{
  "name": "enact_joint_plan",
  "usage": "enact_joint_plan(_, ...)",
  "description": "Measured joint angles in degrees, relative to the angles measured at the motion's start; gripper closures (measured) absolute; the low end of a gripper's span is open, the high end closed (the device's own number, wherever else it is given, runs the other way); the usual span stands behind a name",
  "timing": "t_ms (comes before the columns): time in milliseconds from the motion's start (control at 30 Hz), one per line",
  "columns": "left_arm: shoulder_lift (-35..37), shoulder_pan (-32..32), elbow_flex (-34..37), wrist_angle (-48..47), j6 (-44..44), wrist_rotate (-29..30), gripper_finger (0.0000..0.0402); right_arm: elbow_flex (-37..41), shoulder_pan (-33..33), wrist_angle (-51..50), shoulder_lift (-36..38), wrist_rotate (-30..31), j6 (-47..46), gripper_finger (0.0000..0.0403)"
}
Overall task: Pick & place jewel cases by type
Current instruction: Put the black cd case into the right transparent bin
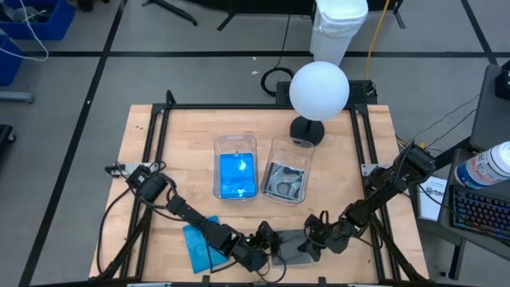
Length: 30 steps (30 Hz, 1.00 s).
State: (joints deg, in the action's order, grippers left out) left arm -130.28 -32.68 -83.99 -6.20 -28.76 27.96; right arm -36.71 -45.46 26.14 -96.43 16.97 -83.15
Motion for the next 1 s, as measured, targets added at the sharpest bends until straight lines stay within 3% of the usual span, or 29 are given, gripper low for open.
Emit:
enact_joint_plan(200, 1.79, -0.47, 0.20, -1.32, 3.99, 4.31, 0.0241, 0.00, -0.04, 1.04, 0.07, 1.28, 3.22, 0.0355)
enact_joint_plan(367, 5.58, -1.00, 0.40, -4.74, 9.96, 4.81, 0.0212, -0.02, -0.73, 1.45, 0.07, 2.62, 6.06, 0.0379)
enact_joint_plan(733, 11.75, -0.77, 0.26, -6.09, 32.33, -7.87, 0.0135, -0.04, -4.18, 2.17, 0.05, 8.28, 12.35, 0.0383)
enact_joint_plan(1000, 12.07, -0.43, 0.20, -3.52, 47.00, -8.00, 0.0100, -0.02, -7.36, 2.33, -0.02, 12.55, 18.15, 0.0383)
